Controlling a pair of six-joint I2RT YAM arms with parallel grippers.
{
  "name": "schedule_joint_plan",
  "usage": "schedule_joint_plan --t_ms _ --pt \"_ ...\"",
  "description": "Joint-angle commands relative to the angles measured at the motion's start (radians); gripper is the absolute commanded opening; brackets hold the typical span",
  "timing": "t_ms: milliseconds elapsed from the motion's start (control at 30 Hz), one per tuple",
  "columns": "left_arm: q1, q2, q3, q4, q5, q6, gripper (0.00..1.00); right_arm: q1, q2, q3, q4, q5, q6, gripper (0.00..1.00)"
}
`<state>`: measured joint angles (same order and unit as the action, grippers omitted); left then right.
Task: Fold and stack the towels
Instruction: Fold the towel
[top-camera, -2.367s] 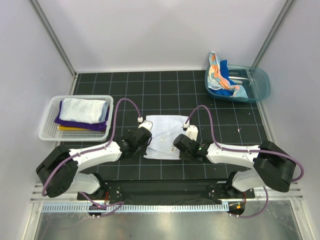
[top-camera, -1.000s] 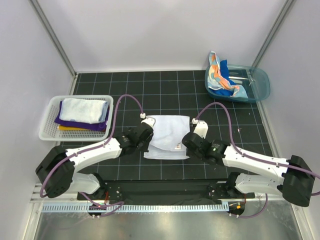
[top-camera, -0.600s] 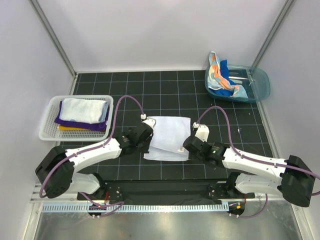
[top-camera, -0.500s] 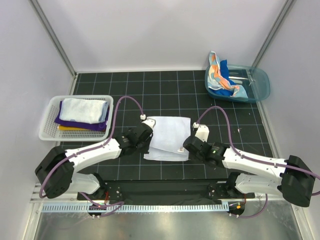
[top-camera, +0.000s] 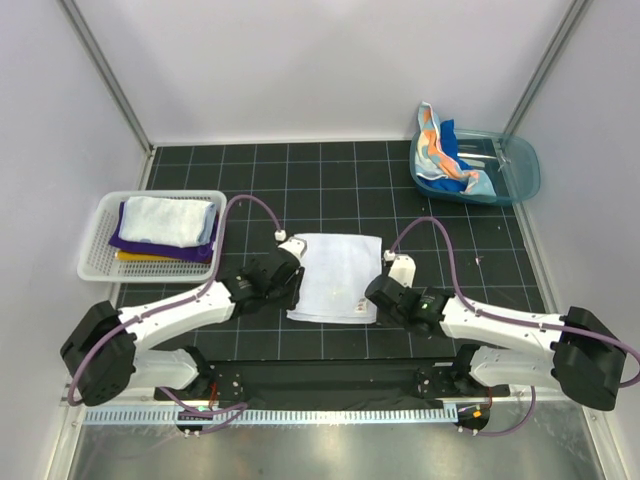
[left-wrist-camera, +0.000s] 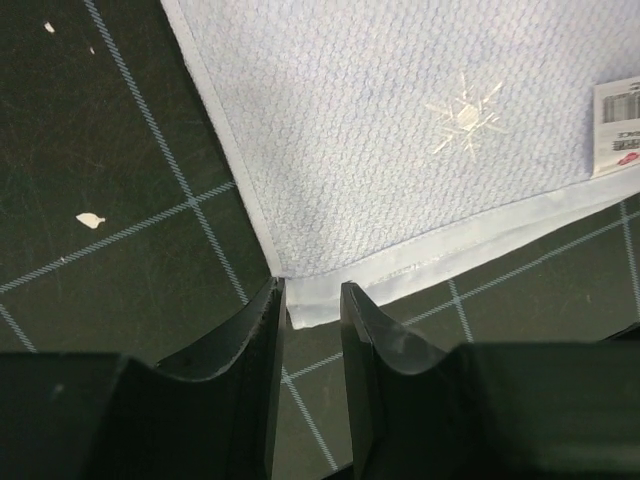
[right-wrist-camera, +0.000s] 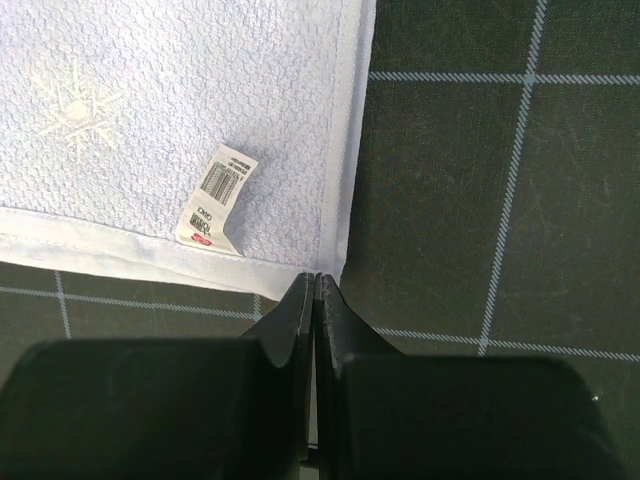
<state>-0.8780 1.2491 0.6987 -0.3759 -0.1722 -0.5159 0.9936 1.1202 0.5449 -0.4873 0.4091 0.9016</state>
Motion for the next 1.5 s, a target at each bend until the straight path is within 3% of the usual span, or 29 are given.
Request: schedule_joint_plan --t_ms 0,267,400,600,700,767,867,967,1167,1467 --pt "-0.006 -0.051 0.012 -0.011 0.008 -0.021 0.33 0.005 0.006 0.0 0.038 0.004 0.011 0.04" --pt "-0.003 -0.065 0.051 -0.024 -0.078 -0.03 0.42 0.005 -0.006 -0.02 0.03 -0.003 0.016 0.09" --pt "0.051 -0.001 0.097 -0.001 -0.107 -0.033 0.49 0.005 -0.04 -0.039 0.012 0.003 0.028 0.3" --pt "0.212 0.146 0.203 0.042 0.002 -0.016 0.49 0.004 -0.085 -0.017 -0.036 0.026 0.014 0.48" --pt "0.249 0.231 0.274 0.048 0.016 0.007 0.49 -0.035 -0.102 0.059 -0.069 0.068 -0.032 0.49" --pt "0.289 0.274 0.314 0.069 0.034 0.016 0.51 -0.13 -0.091 0.117 -0.028 0.048 -0.117 0.5" --pt "0.339 0.349 0.347 0.101 0.103 0.027 0.52 -0.356 -0.014 0.17 0.074 -0.155 -0.228 0.49" --pt "0.372 0.421 0.389 0.112 0.138 0.037 0.52 -0.433 0.093 0.226 0.175 -0.2 -0.312 0.5" --pt "0.393 0.527 0.441 0.152 0.169 0.056 0.52 -0.467 0.382 0.369 0.234 -0.21 -0.38 0.5" --pt "0.396 0.605 0.441 0.187 0.132 0.033 0.52 -0.521 0.585 0.47 0.234 -0.076 -0.412 0.5"
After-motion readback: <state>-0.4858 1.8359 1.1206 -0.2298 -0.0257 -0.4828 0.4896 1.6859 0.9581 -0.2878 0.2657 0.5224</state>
